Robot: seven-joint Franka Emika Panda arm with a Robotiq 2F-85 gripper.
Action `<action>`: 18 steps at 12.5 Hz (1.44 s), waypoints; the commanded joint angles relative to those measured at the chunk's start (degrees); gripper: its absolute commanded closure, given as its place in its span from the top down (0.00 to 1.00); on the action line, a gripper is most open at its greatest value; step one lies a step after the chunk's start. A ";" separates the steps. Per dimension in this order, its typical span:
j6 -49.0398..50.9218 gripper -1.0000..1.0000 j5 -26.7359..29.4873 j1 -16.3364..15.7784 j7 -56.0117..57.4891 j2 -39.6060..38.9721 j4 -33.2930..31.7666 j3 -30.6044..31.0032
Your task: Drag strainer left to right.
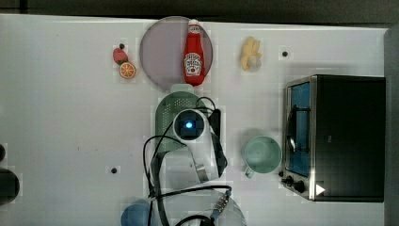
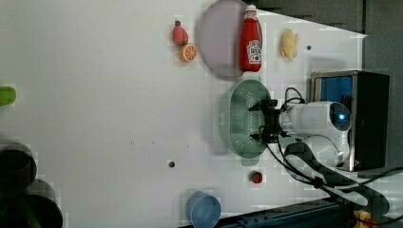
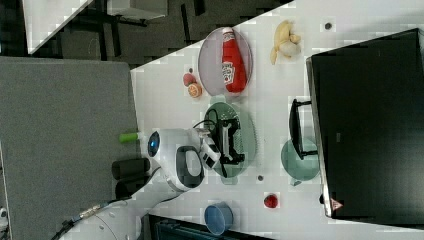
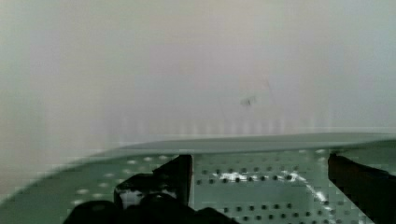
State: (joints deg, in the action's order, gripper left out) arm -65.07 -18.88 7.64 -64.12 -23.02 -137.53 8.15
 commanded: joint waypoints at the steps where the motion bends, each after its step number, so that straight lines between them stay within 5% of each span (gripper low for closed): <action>1: -1.54 1.00 1.21 1.07 9.45 0.11 0.60 -3.46; 9: -2.96 1.00 1.22 1.32 17.44 0.11 0.59 -10.38; 14: -0.58 1.00 1.65 1.34 27.67 8.25 0.05 -5.18; 18: 15.66 1.00 1.77 1.28 28.31 19.51 3.29 -0.73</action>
State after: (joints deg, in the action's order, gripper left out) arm -51.76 -17.01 10.22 -39.33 -6.86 -136.30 5.18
